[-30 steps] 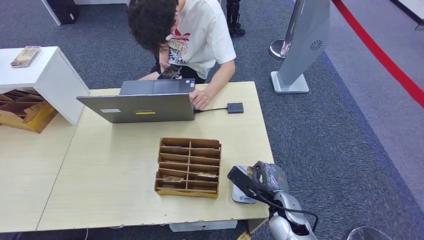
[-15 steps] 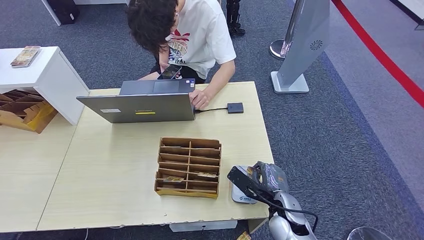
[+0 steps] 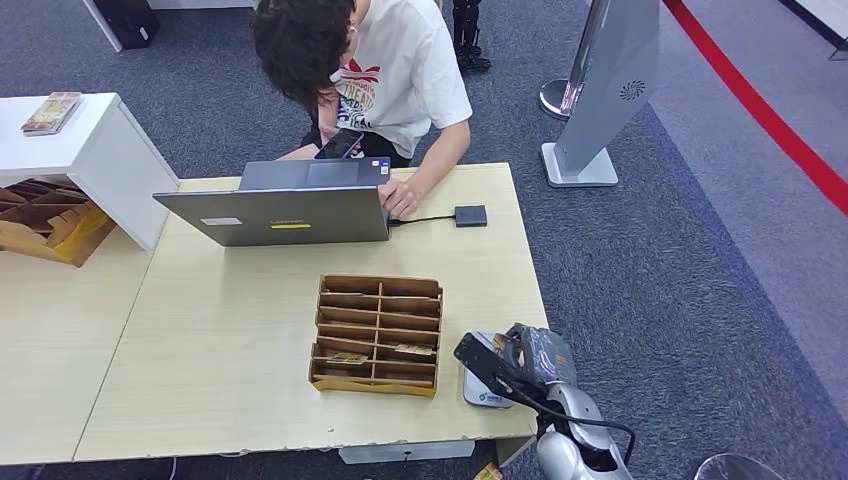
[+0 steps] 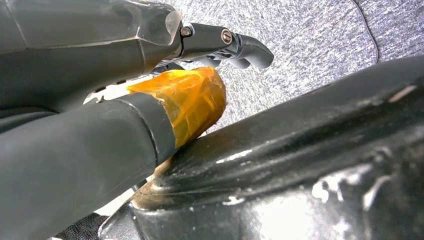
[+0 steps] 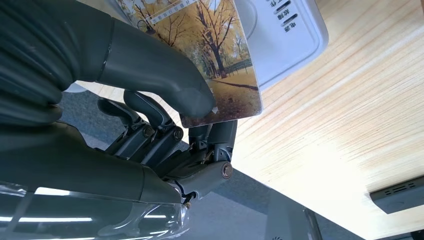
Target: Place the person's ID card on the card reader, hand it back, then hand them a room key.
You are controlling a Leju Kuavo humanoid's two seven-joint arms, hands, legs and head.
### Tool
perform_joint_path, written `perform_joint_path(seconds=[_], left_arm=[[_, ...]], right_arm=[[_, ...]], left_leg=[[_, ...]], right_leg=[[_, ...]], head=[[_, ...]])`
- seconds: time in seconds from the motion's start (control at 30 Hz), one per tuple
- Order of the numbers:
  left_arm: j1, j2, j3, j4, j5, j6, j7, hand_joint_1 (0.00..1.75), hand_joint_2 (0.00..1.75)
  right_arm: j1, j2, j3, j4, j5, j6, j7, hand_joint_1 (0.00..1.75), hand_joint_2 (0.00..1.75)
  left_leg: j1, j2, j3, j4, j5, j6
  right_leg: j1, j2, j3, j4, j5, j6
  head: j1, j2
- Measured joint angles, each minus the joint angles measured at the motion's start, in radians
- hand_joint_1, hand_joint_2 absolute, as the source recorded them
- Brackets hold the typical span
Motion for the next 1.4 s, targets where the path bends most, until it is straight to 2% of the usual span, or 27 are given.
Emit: perform_joint_path(seconds=[1.4], left_arm=[[0.0,0.0,0.0,0.0,-0.01,0.0,0.0,0.0,0.0]], right_arm=[[-0.005,0.002,-0.003,0.011,0.006,0.0,0.0,1.75,1.75]], left_leg=[[0.0,0.0,0.001,0.0,0.0,0.0]], right_leg=[[0.0,0.0,0.002,0.0,0.0,0.0]], head=[[0.0,0.0]])
